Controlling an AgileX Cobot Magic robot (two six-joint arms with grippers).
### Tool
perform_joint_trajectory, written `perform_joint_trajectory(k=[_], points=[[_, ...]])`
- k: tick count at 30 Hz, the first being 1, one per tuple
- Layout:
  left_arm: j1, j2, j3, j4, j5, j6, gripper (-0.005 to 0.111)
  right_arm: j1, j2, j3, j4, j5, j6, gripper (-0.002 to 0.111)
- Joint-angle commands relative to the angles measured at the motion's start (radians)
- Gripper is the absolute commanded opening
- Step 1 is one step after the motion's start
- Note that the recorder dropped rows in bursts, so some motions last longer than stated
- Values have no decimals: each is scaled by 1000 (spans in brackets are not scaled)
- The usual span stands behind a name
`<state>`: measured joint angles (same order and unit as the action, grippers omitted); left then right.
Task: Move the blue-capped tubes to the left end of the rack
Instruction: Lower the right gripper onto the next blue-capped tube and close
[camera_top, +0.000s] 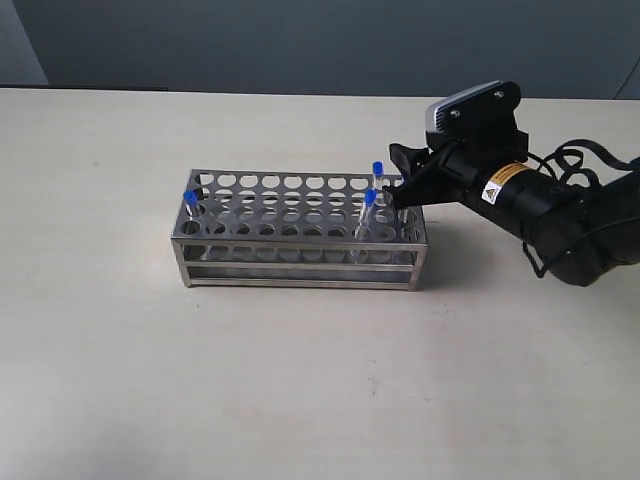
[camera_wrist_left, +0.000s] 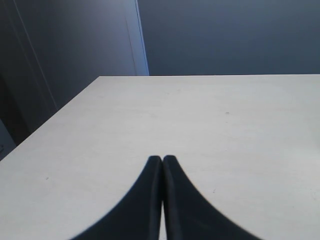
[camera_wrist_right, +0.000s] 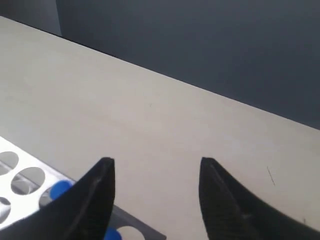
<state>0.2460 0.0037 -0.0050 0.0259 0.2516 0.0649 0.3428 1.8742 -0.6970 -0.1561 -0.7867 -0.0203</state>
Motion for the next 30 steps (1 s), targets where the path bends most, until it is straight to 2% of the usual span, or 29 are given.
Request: perform_joint_trajectory(k=[1, 11, 21, 30], points=[[1, -4, 5, 4, -12, -4, 0, -5, 20, 2, -21, 49, -6, 50], [1, -4, 5, 4, -12, -4, 0, -3, -27, 2, -111, 71, 108, 50], [1, -4, 5, 4, -12, -4, 0, -3, -36, 2, -150, 141, 131, 50], [1, -4, 5, 4, -12, -4, 0, -3, -131, 4, -170, 195, 136, 50]])
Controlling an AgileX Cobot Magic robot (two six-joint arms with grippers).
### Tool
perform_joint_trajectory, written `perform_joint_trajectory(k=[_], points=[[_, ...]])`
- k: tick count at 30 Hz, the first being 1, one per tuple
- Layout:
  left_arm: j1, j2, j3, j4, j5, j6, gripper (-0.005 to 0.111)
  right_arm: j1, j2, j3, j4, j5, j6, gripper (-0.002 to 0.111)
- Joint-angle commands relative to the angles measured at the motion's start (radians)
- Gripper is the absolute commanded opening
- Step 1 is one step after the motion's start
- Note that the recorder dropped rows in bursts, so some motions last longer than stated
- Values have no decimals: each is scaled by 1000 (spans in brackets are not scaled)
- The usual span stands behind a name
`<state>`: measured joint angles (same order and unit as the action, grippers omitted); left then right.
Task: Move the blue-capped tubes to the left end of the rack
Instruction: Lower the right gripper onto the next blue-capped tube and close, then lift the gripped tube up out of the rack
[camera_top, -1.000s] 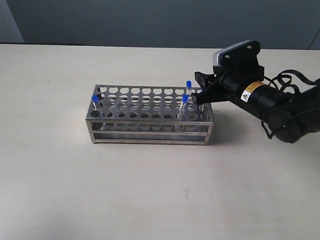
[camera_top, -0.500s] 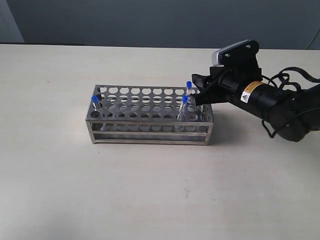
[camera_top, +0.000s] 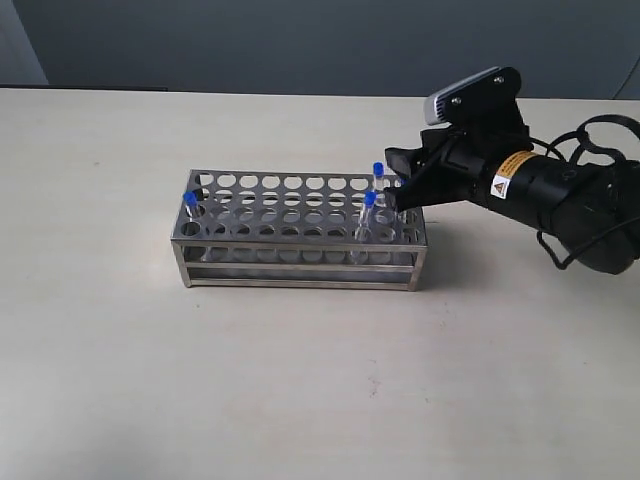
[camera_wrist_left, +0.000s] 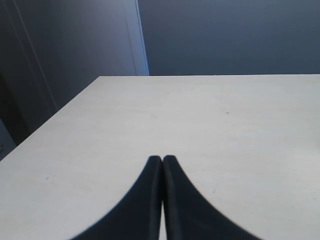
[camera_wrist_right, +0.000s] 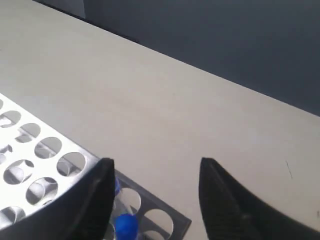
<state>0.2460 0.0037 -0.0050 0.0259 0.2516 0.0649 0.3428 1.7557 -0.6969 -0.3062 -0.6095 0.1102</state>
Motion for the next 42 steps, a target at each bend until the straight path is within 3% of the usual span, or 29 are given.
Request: perform_joint_trajectory(k=[1, 7, 17, 19, 23, 25, 34, 42], points=[[1, -4, 5, 4, -12, -4, 0, -3, -13, 4, -41, 26, 27, 50], [1, -4, 5, 4, -12, -4, 0, -3, -6, 4, -103, 31, 74, 50], [1, -4, 5, 4, -12, -4, 0, -3, 93, 2, -17, -32, -14, 50], [1, -4, 5, 4, -12, -4, 0, -3, 93, 2, -17, -51, -14, 43], [1, -4, 5, 4, -12, -4, 0, -3, 93, 2, 2, -53, -14, 10], [1, -4, 5, 4, -12, -4, 0, -3, 93, 2, 2, -47, -14, 0], [1, -4, 5, 4, -12, -4, 0, -3, 74, 2, -6, 16, -14, 0], [1, -4, 5, 4, -12, -4, 0, -3, -82, 2, -2, 114, 29, 0]])
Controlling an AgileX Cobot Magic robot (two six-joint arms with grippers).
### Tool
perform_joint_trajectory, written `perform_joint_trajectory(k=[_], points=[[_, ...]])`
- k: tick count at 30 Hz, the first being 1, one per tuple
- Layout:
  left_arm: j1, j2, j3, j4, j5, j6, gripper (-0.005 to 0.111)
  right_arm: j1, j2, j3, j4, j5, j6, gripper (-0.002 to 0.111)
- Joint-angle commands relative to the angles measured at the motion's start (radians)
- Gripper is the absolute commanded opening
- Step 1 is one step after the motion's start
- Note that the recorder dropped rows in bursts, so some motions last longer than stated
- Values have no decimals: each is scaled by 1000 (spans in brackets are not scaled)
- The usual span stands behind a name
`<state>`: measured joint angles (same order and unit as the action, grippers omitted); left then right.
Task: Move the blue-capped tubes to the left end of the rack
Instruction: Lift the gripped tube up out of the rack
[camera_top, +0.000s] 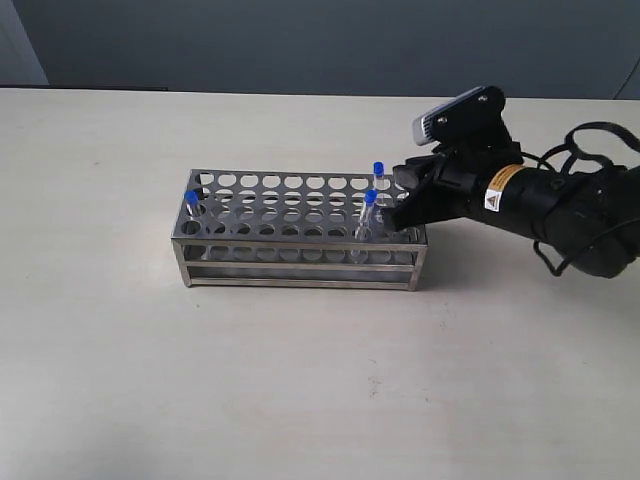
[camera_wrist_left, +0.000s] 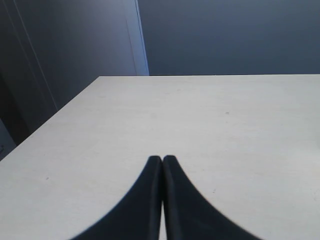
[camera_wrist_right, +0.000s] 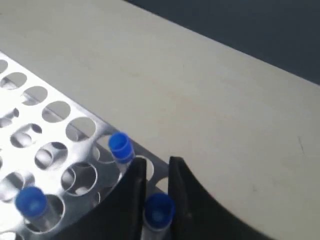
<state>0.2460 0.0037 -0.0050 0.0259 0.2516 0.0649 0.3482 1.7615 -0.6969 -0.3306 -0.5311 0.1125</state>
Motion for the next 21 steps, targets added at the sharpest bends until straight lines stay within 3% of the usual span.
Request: perform_joint_trajectory(k=[1, 14, 21], points=[[1, -4, 5, 4, -12, -4, 0, -9, -111, 2, 22, 36, 39, 0], [1, -4, 5, 4, -12, -4, 0, -1, -341, -37, -65, 163, 146, 0], [1, -4, 5, 4, -12, -4, 0, 162, -300, -170, -210, 223, 263, 0]])
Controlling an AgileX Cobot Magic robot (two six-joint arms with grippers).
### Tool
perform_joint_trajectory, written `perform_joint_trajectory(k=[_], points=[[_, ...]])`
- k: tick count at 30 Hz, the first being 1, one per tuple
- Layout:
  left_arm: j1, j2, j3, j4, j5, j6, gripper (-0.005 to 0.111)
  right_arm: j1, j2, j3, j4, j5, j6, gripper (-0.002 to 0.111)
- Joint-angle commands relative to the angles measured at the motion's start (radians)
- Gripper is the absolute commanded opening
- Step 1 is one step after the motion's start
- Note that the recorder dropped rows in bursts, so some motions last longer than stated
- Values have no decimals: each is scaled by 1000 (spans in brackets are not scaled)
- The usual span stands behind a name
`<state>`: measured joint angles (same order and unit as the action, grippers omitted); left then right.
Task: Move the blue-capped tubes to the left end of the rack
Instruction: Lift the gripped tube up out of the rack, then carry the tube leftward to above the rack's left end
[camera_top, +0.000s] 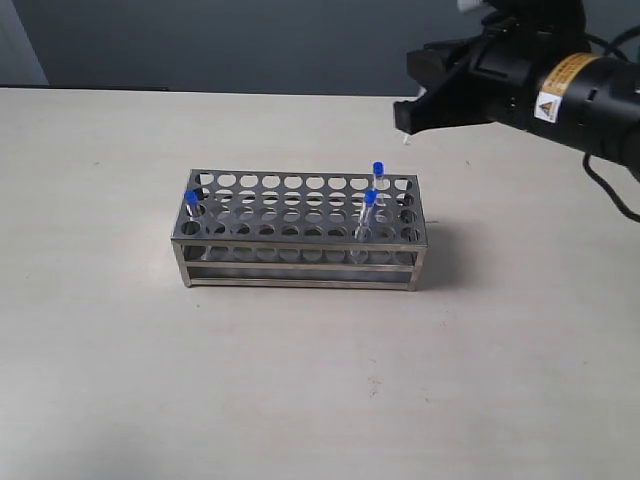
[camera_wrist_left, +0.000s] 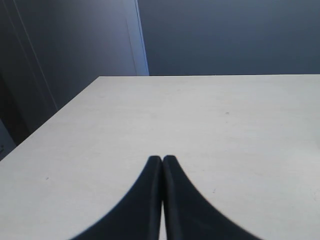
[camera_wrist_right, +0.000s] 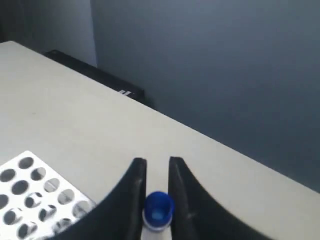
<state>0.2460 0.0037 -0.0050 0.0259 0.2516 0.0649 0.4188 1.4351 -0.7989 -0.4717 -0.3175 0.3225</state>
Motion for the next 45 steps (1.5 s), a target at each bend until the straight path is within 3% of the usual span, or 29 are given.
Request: perform_joint_trajectory(k=[1, 9, 21, 45], points=[[1, -4, 5, 4, -12, -4, 0, 114, 37, -84, -69, 10, 55, 0], [1, -4, 5, 4, -12, -4, 0, 278, 177, -208, -69, 19, 78, 0], [1, -4, 5, 4, -12, -4, 0, 423, 331, -326, -74, 27, 106, 0], [1, -4, 5, 4, -12, -4, 0, 431, 453, -372, -80, 0, 123, 0]])
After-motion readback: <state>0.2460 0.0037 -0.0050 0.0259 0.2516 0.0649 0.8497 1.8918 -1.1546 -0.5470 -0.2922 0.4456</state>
